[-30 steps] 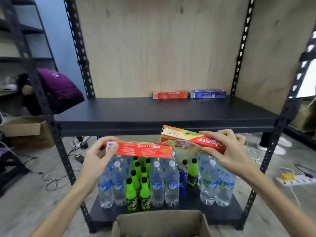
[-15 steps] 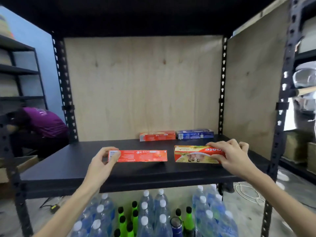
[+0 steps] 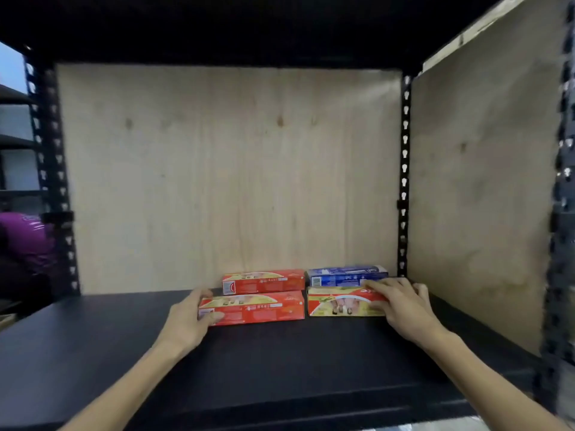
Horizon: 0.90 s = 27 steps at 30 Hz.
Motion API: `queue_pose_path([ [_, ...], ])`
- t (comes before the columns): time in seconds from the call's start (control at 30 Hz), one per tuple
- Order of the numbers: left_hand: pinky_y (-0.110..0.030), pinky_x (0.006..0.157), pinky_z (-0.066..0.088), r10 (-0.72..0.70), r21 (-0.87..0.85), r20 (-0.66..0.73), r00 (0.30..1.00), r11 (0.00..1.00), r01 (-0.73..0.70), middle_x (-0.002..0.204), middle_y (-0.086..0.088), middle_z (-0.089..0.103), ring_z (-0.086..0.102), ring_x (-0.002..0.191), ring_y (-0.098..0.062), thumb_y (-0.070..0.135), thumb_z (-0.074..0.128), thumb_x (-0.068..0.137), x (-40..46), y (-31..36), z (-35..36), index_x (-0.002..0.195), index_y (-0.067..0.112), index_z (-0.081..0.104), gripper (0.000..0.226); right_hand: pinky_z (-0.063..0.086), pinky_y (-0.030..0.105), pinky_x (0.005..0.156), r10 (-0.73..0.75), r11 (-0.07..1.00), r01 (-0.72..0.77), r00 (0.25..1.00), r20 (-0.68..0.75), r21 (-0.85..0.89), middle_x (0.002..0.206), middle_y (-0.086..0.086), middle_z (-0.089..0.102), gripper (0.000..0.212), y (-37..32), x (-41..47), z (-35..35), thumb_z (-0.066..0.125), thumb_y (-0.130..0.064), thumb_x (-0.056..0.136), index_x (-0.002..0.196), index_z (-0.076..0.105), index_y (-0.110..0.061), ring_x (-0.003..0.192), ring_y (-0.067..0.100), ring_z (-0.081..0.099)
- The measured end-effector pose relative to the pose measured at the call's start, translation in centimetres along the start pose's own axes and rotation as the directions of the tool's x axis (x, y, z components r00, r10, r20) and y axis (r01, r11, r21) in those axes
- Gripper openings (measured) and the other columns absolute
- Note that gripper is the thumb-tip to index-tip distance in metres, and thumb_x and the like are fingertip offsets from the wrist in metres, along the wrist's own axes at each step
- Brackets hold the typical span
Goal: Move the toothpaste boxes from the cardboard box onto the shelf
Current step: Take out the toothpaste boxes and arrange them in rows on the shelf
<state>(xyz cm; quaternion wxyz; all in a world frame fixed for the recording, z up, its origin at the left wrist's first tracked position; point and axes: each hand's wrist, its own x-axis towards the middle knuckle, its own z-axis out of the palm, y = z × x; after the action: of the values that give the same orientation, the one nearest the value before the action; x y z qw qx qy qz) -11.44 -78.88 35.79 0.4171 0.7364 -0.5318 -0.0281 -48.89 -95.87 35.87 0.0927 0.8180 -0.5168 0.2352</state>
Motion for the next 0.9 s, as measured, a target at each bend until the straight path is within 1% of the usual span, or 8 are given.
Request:
queue_pose_path([
  [0.17, -0.03, 0.102, 0.042, -0.009, 0.018, -0.046, 0.999, 1.0, 0.01, 0.127, -0.008, 0.067, 0.061, 0.119, -0.024, 0.02, 0.073, 0.091, 4.6, 0.1, 3.7, 0.134, 0.011, 0.055, 0.047, 0.025, 0.038, 0.104, 0.011, 1.0, -0.012, 1.0, -0.017, -0.021, 0.153, -0.012, 0.033, 0.048, 1.3, 4.1, 2.7, 0.043, -0.048, 0.104, 0.15, 0.033, -0.05, 0.135, 0.018, 0.029],
  [0.27, -0.032, 0.102, 0.04, -0.009, 0.052, -0.071, 0.997, 0.999, 0.013, 0.13, -0.013, 0.063, 0.057, 0.122, -0.028, 0.022, 0.074, 0.09, 6.4, -0.3, 4.9, 0.13, 0.01, 0.056, 0.046, 0.025, 0.043, 0.107, 0.003, 0.999, -0.002, 1.0, 0.003, -0.041, 0.159, -0.01, 0.027, 0.048, 2.2, 6.2, 3.6, 0.042, -0.049, 0.104, 0.151, 0.031, -0.053, 0.136, 0.022, 0.029],
  [0.37, -0.032, 0.102, 0.04, 0.0, 0.061, -0.064, 0.998, 0.998, 0.004, 0.131, -0.012, 0.062, 0.058, 0.121, -0.027, 0.022, 0.077, 0.088, 7.5, -0.3, 5.3, 0.134, 0.009, 0.053, 0.053, 0.022, 0.045, 0.109, -0.003, 1.0, 0.003, 1.0, 0.017, 0.0, 0.161, -0.008, 0.026, 0.049, 2.8, 7.6, 4.2, 0.043, -0.046, 0.105, 0.151, 0.029, -0.056, 0.139, 0.023, 0.028],
  [0.47, -0.029, 0.1, 0.042, -0.047, -0.033, -0.043, 0.998, 0.998, 0.046, 0.125, -0.002, 0.062, 0.06, 0.114, -0.019, 0.021, 0.078, 0.088, 7.6, -0.2, 5.3, 0.138, 0.01, 0.05, 0.058, 0.021, 0.046, 0.11, -0.014, 1.0, 0.013, 1.0, 0.022, 0.002, 0.158, -0.01, 0.033, 0.049, 3.0, 8.3, 4.8, 0.041, -0.045, 0.106, 0.151, 0.026, -0.056, 0.138, 0.019, 0.029],
  [0.67, -0.034, 0.106, 0.047, -0.092, -0.186, -0.032, 0.995, 0.979, 0.085, 0.113, 0.006, 0.066, 0.065, 0.108, -0.015, 0.019, 0.081, 0.085, 7.3, -0.6, 5.4, 0.135, 0.014, 0.054, 0.057, 0.016, 0.046, 0.112, -0.023, 0.999, 0.023, 1.0, 0.02, 0.027, 0.16, -0.011, 0.032, 0.053, 3.1, 8.2, 5.1, 0.039, -0.044, 0.107, 0.157, 0.021, -0.044, 0.143, 0.018, 0.023],
  [0.77, -0.037, 0.108, 0.046, -0.082, -0.196, 0.0, 0.997, 0.977, 0.08, 0.125, 0.004, 0.064, 0.064, 0.111, -0.014, 0.022, 0.082, 0.084, 7.0, -0.6, 5.1, 0.139, 0.016, 0.049, 0.065, 0.012, 0.047, 0.117, -0.048, 0.999, 0.048, 0.999, -0.014, 0.005, 0.162, -0.008, 0.028, 0.06, 3.0, 7.8, 4.9, 0.04, -0.045, 0.105, 0.159, 0.017, -0.035, 0.147, 0.017, 0.018],
  [0.83, -0.032, 0.107, 0.044, -0.039, -0.147, 0.024, 0.999, 0.988, 0.042, 0.129, 0.005, 0.059, 0.061, 0.113, -0.013, 0.022, 0.082, 0.084, 6.7, -0.3, 5.1, 0.143, 0.015, 0.044, 0.07, 0.01, 0.047, 0.119, -0.062, 0.998, 0.061, 0.997, -0.038, -0.011, 0.164, -0.005, 0.024, 0.065, 2.6, 7.4, 4.6, 0.04, -0.051, 0.104, 0.16, 0.016, -0.029, 0.15, 0.019, 0.015],
  [0.9, -0.028, 0.107, 0.038, 0.008, -0.015, 0.032, 0.999, 1.0, -0.007, 0.134, 0.002, 0.046, 0.052, 0.122, -0.015, 0.025, 0.079, 0.086, 6.1, 0.3, 5.1, 0.149, 0.013, 0.035, 0.079, 0.012, 0.047, 0.119, -0.078, 0.997, 0.077, 0.993, -0.087, -0.019, 0.164, -0.003, 0.025, 0.069, 2.0, 6.4, 4.1, 0.037, -0.058, 0.102, 0.159, 0.019, -0.025, 0.149, 0.02, 0.018],
])
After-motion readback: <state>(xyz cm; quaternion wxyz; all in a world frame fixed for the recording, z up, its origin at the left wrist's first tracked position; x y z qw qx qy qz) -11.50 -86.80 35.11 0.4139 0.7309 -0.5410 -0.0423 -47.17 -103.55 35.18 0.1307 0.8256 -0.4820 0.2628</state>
